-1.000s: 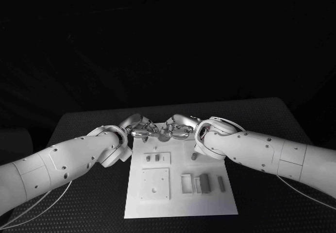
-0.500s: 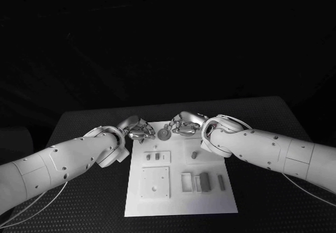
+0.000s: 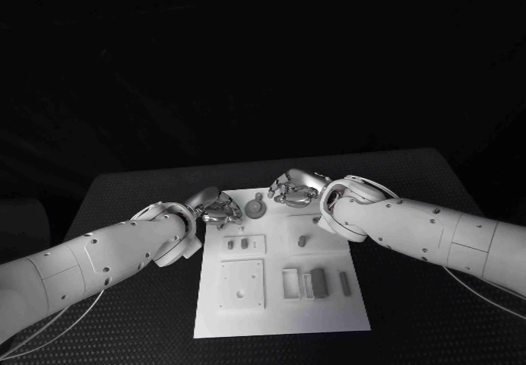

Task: Assemble the parts on the task board

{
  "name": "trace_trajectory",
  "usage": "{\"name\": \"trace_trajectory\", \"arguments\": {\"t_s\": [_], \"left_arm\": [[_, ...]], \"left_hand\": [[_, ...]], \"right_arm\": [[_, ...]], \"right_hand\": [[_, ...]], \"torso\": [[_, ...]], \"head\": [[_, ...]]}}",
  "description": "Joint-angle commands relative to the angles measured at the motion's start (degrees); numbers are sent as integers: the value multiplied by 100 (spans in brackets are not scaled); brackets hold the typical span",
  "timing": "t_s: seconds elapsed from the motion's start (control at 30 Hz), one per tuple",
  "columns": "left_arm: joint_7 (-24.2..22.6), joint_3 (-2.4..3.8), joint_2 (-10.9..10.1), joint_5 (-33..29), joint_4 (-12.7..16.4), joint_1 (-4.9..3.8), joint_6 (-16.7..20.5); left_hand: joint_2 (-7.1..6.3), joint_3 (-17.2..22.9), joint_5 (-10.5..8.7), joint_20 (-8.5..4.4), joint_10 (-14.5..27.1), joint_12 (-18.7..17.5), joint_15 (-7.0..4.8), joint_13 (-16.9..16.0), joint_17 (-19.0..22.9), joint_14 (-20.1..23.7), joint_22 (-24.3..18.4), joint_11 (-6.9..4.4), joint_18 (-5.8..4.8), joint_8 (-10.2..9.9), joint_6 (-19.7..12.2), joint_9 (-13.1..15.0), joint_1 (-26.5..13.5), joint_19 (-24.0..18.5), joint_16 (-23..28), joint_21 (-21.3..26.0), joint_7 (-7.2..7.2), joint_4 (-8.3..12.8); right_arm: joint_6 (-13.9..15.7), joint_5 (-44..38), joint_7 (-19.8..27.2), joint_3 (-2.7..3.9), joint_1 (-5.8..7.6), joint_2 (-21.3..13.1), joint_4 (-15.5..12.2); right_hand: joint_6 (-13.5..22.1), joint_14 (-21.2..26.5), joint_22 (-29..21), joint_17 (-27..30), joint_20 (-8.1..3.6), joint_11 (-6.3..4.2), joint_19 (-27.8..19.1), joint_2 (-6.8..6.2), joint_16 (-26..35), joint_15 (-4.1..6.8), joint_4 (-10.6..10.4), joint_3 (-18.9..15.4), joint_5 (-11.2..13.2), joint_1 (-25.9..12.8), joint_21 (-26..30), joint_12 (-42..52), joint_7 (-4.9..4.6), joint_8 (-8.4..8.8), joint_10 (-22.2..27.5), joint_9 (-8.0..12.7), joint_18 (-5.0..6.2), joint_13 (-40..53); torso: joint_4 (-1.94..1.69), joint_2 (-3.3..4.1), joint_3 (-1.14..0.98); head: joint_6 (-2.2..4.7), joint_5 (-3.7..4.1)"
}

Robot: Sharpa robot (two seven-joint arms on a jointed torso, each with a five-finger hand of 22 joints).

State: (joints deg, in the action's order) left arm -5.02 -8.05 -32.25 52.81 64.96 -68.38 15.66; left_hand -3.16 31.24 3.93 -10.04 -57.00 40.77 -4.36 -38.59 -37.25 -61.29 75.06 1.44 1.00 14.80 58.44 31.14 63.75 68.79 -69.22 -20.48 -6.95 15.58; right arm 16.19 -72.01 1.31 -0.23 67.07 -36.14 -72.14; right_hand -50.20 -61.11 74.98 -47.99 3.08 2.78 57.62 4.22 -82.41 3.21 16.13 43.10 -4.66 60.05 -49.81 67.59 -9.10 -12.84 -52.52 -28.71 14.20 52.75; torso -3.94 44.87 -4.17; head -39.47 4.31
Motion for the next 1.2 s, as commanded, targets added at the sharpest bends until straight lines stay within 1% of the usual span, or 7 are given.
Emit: {"name": "trace_trajectory", "arguments": {"t_s": [0.03, 0.13, 0.27, 0.43, 0.8, 1.07, 1.2], "left_arm": [[-111, -20, 19, 196, 10, 3, -96], [-108, -38, 22, 298, 16, 6, -150], [-115, -88, 26, 448, 23, 9, -182], [-144, -116, 50, 525, 12, 24, -212], [-186, -118, 127, 618, -62, 55, -66], [-187, -118, 174, 626, -119, 58, -32], [-185, -118, 191, 633, -149, 58, -36]], "left_hand": [[23, -36, -8, -17, 61, 51, -26, -11, -8, 32, 136, 9, 86, 36, 44, 0, -24, -29, -43, -29, 10, -12], [23, -38, -8, -17, 80, 80, -26, -15, -8, 44, 136, 9, 85, 37, 46, -1, -25, -41, -53, -39, 11, -11], [24, -40, -10, -15, 106, 123, -24, -22, -7, 65, 136, 10, 83, 37, 47, -2, -28, -60, -69, -55, 12, -11], [7, -57, -33, -11, 162, 185, -17, -31, -6, 104, 136, 17, 80, 34, 41, -5, -47, -95, -92, -79, 9, -11], [2, -84, -44, -6, 411, 574, -11, -111, -11, 195, 136, 24, 97, 32, 29, -13, -45, -166, -256, -237, 30, -8], [5, -90, -43, -9, 502, 732, -14, -124, -17, 219, 137, 21, 107, 36, 29, -14, -42, -184, -350, -323, 39, -7], [4, -94, -43, -9, 554, 811, -13, -132, -20, 238, 137, 22, 111, 36, 25, -15, -45, -197, -394, -364, 42, -8]], "right_arm": [[22, 28, 35, 8, 1, -9, 0], [22, 36, 33, 11, 2, -13, 0], [19, 39, 35, 14, 2, -16, 0], [16, 39, 37, 15, 2, -15, 3], [-5, 45, 39, 17, 2, -30, -9], [-12, 45, 37, 17, 2, -31, -17], [-17, 49, 38, 17, 2, -28, -15]], "right_hand": [[-8, -35, 107, 9, -18, 18, -6, 1, -39, -6, -1, 21, 4, -56, -32, 33, -23, -8, -12, 8, 80, -10], [-8, -36, 107, 9, -18, 18, -6, 0, -39, -6, -1, 22, 4, -57, -33, 33, -23, -8, -12, 9, 80, -10], [-9, -37, 107, 9, -19, 18, -5, -1, -39, -6, -1, 24, 4, -57, -33, 33, -23, -9, -13, 10, 80, -10], [-10, -37, 107, 10, -19, 17, -4, -2, -40, -6, -1, 26, 4, -58, -34, 34, -23, -10, -14, 11, 80, -11], [-10, -39, 106, 11, -21, 17, -2, -5, -40, -5, -1, 29, 4, -59, -36, 35, -22, -11, -15, 15, 80, -13], [-12, -41, 105, 11, -22, 17, -1, -6, -40, -5, -1, 33, 4, -59, -37, 35, -22, -13, -16, 17, 80, -14], [-12, -41, 105, 12, -22, 16, 0, -7, -40, -4, -1, 34, 4, -60, -38, 35, -22, -13, -17, 18, 80, -15]], "torso": [[-7, -4, 2], [-7, -2, -1], [-6, -7, 1], [-5, -6, 4], [-2, 2, 3], [-6, -4, 4], [-6, -8, -1]], "head": [[-13, 15], [-19, 21], [-25, 23], [-30, 32], [-26, 55], [-32, 72], [-33, 73]]}}
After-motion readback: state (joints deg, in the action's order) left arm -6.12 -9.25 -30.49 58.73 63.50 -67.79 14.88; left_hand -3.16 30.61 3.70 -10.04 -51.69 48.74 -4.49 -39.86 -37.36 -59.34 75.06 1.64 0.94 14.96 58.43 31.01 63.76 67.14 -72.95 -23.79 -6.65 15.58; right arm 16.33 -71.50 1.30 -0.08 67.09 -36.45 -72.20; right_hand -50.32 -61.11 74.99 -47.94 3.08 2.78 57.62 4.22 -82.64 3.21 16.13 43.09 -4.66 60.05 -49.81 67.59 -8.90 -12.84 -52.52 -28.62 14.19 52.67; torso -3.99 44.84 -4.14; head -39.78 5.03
